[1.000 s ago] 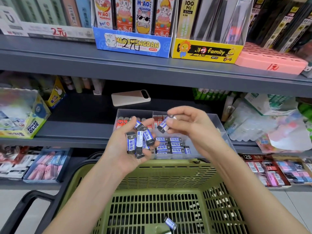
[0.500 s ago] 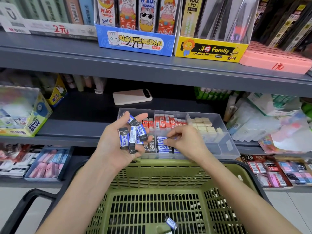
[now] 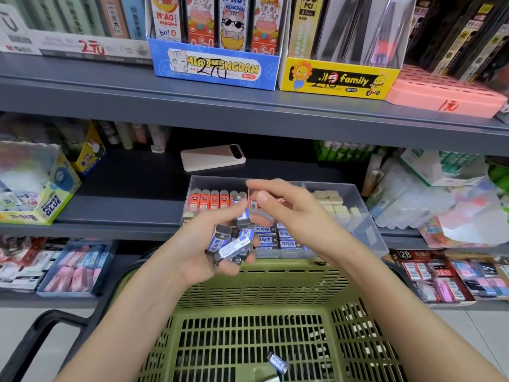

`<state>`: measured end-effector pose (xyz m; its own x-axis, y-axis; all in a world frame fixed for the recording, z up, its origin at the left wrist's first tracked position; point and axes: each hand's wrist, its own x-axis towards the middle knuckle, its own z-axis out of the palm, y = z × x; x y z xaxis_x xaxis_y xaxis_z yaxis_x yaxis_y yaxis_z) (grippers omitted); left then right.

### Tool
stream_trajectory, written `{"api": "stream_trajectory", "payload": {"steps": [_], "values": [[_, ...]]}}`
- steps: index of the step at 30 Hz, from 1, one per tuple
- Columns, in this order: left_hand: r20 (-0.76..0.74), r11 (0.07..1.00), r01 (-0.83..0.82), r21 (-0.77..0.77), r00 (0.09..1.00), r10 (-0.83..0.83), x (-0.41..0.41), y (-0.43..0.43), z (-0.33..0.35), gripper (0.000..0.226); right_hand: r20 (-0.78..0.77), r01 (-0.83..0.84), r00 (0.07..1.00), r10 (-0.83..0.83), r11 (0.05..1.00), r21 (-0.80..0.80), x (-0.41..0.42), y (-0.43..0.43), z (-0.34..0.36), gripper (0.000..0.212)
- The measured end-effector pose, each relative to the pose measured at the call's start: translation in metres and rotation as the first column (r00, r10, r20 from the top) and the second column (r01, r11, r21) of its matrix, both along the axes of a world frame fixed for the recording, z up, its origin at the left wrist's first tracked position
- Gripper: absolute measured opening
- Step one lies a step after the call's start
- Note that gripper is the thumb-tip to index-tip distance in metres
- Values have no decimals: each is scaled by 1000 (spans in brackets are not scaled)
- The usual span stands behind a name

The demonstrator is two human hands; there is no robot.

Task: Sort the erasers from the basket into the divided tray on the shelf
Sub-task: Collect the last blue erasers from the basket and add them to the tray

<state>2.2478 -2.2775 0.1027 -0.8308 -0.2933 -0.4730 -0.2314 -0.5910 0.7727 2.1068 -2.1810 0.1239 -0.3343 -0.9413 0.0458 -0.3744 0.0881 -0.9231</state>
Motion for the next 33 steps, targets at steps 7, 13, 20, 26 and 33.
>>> {"api": "stream_trajectory", "payload": {"steps": [7,13,20,26,33], "values": [[-14,988,128,91,992,-127,-1,2,1,48,202,-244,949,243,970,-23,-16,4,7,18],[18,991,-22,132,1000,20,0,-7,2,44,176,84,982,-71,994,-71,-35,4,-1,10],[43,953,-251,168,968,247,9,-20,1,34,-493,325,820,-292,946,-20,-25,1,-41,17],[39,945,-268,188,963,266,5,-15,3,31,-607,341,724,-328,935,-99,-23,-1,-47,20],[45,958,-239,161,971,235,2,-11,-1,34,-736,192,651,-183,979,-74,-31,8,-48,17]]}}
